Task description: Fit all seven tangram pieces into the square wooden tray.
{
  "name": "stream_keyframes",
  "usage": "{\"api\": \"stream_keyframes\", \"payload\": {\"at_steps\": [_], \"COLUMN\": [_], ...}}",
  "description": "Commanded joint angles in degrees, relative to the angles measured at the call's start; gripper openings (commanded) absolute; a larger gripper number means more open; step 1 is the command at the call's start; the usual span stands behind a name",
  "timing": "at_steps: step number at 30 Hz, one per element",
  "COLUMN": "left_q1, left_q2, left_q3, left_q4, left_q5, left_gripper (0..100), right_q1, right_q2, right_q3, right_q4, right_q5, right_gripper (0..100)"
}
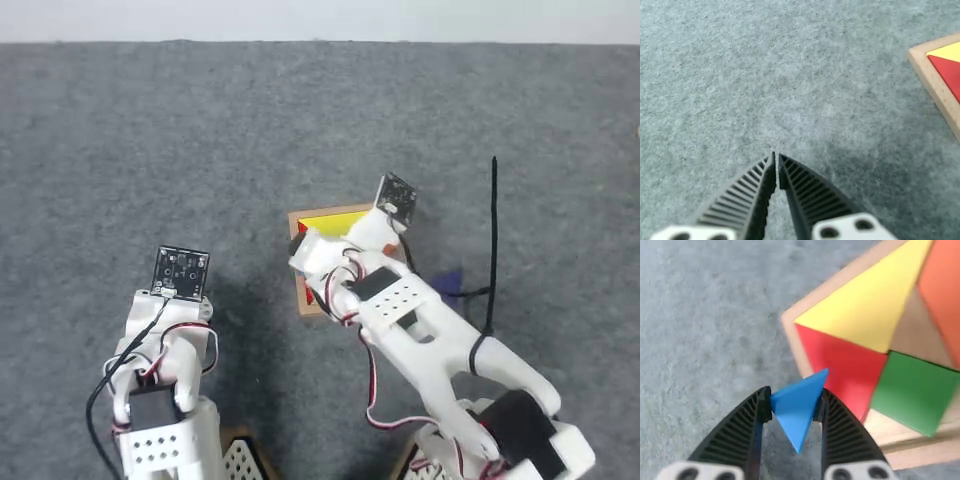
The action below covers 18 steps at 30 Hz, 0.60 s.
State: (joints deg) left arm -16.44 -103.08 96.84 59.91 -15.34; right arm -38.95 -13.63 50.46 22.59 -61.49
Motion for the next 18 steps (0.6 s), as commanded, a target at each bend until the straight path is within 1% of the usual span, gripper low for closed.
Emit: {"api": "stream_keyframes", "payload": {"at_steps": [1, 4, 8, 13, 18], "left_q1": [-0.44, -0.44, -0.44, -0.44, -0.44], "left_q2": [-0.70, -0.70, -0.70, -0.70, -0.70], "left_q3": [-0.40, -0.40, -0.40, -0.40, -0.40], "left_q4": [0.35, 0.35, 0.35, 0.35, 0.35], "left_q5": [-0.79, -0.79, -0.79, -0.79, -0.79], "left_gripper": [1, 1, 1, 1, 1], "right_q1": [2.33, 2.68, 1.45, -0.40, -1.54], "right_q2": [-0.40, -0.57, -0.04, -0.04, -0.04], "right_q3": [-1.32, -4.22, -8.18, -8.62, -8.44], "right_q4": [5.49, 11.82, 18.15, 18.24, 15.69], "right_q5": [-0.35, 0.70, -0.35, -0.35, 4.84], "right_gripper": [0.6, 0.6, 0.6, 0.6, 0.6]}}
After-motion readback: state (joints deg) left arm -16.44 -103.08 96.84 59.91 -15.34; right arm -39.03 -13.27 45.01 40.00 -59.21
